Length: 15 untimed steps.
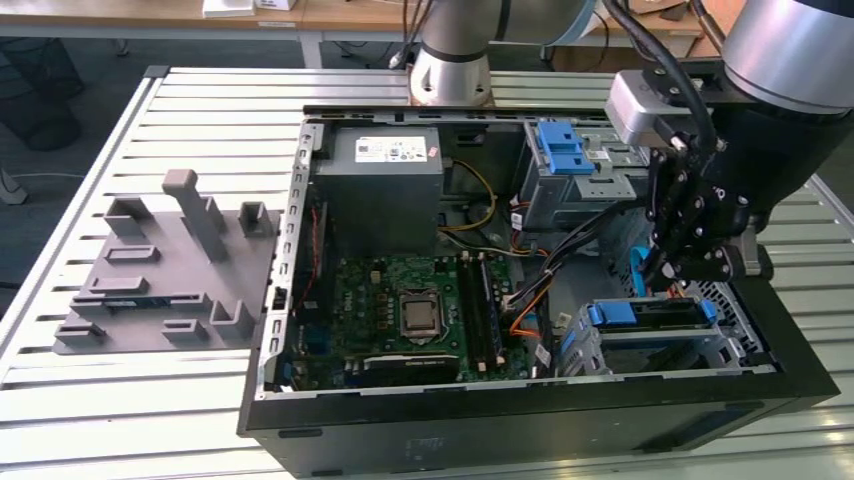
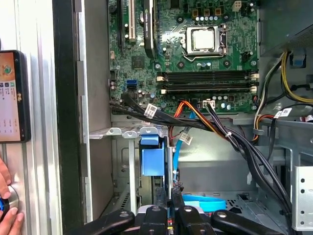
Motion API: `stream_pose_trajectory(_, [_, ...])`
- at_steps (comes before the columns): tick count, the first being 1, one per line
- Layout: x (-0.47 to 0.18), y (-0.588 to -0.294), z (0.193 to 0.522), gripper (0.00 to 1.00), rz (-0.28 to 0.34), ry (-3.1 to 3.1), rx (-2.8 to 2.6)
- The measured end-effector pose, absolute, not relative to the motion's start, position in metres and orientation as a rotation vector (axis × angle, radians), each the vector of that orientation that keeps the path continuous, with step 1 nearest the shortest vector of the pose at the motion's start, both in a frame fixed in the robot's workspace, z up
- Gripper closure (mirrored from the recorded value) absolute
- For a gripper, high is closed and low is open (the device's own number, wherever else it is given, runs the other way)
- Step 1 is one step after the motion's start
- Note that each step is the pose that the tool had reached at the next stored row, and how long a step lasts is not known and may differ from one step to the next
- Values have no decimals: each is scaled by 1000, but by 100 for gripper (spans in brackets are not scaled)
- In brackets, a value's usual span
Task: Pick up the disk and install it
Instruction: 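Insert the second disk wire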
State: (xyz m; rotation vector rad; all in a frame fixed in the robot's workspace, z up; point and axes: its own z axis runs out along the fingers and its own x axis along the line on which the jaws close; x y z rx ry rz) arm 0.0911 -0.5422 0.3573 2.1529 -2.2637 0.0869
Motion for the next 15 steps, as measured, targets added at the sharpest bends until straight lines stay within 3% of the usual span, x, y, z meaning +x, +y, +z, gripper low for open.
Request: stream_pose_trajectory(15, [93, -544, 344, 84, 71, -2270, 2159])
